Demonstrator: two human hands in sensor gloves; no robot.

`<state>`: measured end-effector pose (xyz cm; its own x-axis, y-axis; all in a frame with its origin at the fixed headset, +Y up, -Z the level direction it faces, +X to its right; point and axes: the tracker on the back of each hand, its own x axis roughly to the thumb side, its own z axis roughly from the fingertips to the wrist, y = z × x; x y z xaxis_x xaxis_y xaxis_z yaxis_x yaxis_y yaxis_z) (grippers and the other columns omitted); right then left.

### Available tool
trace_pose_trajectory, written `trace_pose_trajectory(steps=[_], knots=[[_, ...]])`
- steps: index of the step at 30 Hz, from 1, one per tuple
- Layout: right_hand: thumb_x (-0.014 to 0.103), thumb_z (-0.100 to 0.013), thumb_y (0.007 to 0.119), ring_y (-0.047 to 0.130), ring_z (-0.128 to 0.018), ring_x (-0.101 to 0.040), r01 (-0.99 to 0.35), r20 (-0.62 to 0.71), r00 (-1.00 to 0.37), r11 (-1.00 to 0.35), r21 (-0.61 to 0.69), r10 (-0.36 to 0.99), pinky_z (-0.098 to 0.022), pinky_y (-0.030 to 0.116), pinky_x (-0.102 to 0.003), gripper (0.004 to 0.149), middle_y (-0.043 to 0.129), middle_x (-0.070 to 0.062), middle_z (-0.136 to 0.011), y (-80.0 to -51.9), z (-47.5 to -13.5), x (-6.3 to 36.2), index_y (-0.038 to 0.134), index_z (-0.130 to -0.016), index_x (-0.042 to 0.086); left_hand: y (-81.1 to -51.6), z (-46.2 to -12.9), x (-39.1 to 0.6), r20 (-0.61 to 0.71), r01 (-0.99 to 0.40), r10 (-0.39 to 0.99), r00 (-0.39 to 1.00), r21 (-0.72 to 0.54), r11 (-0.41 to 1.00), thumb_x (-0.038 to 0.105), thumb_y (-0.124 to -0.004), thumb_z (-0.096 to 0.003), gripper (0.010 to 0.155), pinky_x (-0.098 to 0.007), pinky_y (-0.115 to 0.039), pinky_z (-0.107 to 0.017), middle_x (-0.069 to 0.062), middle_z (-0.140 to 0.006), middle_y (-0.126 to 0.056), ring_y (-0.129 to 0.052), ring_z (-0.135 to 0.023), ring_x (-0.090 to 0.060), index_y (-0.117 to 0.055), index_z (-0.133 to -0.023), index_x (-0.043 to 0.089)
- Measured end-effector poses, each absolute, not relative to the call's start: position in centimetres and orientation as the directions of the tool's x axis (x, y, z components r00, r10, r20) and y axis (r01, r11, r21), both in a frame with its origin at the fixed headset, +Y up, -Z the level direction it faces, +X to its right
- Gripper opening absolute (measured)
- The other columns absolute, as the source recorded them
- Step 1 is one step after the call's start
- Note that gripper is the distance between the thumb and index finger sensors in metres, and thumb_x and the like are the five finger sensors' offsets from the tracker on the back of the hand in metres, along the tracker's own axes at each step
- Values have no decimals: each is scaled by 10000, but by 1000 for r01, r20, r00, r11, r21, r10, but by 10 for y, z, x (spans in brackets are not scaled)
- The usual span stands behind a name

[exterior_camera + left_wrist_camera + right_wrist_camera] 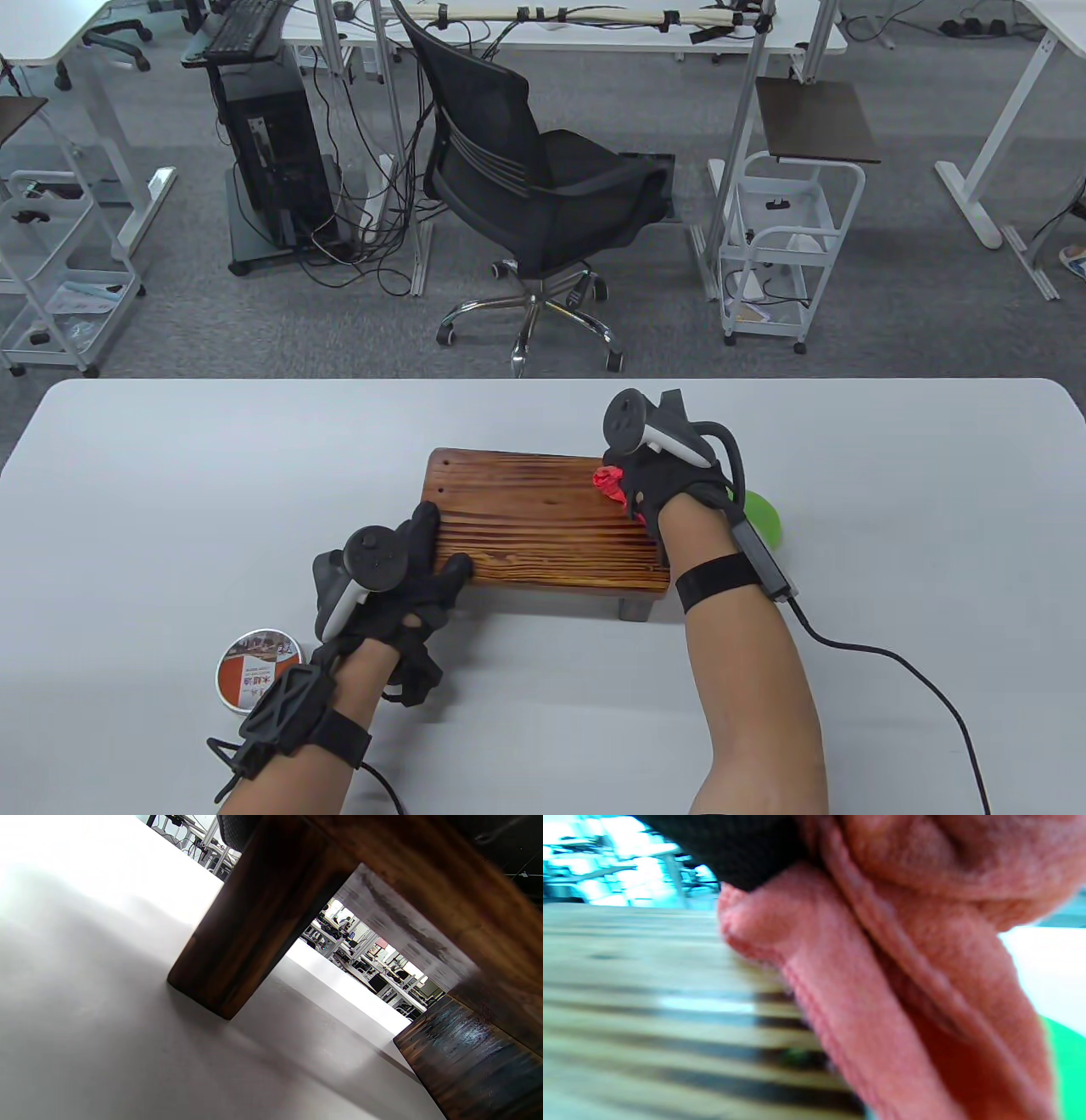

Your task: Dip and apply wood wax on stool

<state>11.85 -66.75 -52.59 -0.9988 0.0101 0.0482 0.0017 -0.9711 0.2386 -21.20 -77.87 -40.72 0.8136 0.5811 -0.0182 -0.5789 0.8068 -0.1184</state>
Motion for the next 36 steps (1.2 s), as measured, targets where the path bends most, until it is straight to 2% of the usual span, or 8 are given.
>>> trace_pose_trajectory(steps=[3, 8, 13, 19, 22, 26, 30, 36], knots=[[316, -532, 857, 799, -953, -338, -23, 50, -998, -973, 230, 36, -691, 736, -572, 508, 721, -12, -1068, -670, -523, 121, 754, -1029, 341, -779, -407, -212, -18, -579, 582, 813, -118, 806, 776, -666, -469, 978, -869, -237, -635, -178, -1269, -376, -208, -1103, -570, -173, -1193, 341], [318, -530, 864, 805, -945, -341, 35, 191, -981, -962, 270, 18, -688, 748, -565, 506, 730, -19, -1064, -666, -503, 108, 768, -1026, 329, -779, -407, -212, -17, -579, 581, 813, -120, 807, 776, -666, -469, 979, -868, -237, -635, -180, -1268, -379, -207, -1104, -569, -173, -1192, 338], [323, -526, 861, 818, -938, -334, 26, 191, -981, -974, 224, 17, -679, 759, -561, 508, 739, -9, -1056, -667, -498, 112, 763, -1024, 337, -779, -407, -212, -20, -579, 581, 813, -120, 806, 777, -666, -467, 980, -869, -237, -635, -178, -1269, -382, -208, -1105, -567, -172, -1193, 343], [321, -517, 863, 841, -920, -329, -150, 172, -973, -987, 51, 157, -665, 774, -559, 512, 753, -11, -1043, -641, -476, 154, 762, -1019, 330, -778, -408, -212, -19, -580, 582, 813, -125, 805, 777, -668, -468, 980, -869, -233, -635, -178, -1270, -380, -203, -1104, -568, -172, -1192, 342], [321, -516, 863, 843, -919, -328, -167, 145, -976, -986, 0, 165, -665, 774, -559, 514, 754, -9, -1043, -627, -459, 182, 761, -1020, 328, -778, -408, -212, -19, -577, 580, 815, -124, 807, 778, -668, -466, 983, -870, -235, -634, -181, -1269, -383, -203, -1104, -568, -170, -1193, 342], [321, -517, 863, 838, -927, -328, -106, 65, -992, -994, -9, 105, -671, 770, -561, 516, 751, -7, -1046, -623, -432, 226, 758, -1022, 330, -778, -408, -212, -19, -575, 577, 817, -124, 809, 777, -666, -468, 981, -868, -234, -636, -181, -1269, -382, -203, -1103, -569, -169, -1193, 341], [321, -517, 862, 829, -935, -328, -57, -28, -998, -998, -7, 57, -676, 760, -566, 517, 746, -6, -1049, -639, -404, 272, 754, -1023, 329, -778, -408, -212, -21, -572, 574, 819, -124, 811, 777, -666, -467, 982, -869, -234, -635, -182, -1269, -384, -201, -1103, -570, -170, -1194, 340], [328, -515, 858, 819, -953, -323, 68, -138, -988, -996, 63, -76, -683, 744, -577, 524, 738, 7, -1054, -701, -368, 320, 742, -1026, 332, -778, -408, -212, -21, -570, 572, 820, -122, 812, 777, -664, -467, 981, -867, -239, -637, -180, -1269, -384, -205, -1103, -571, -169, -1194, 341]])
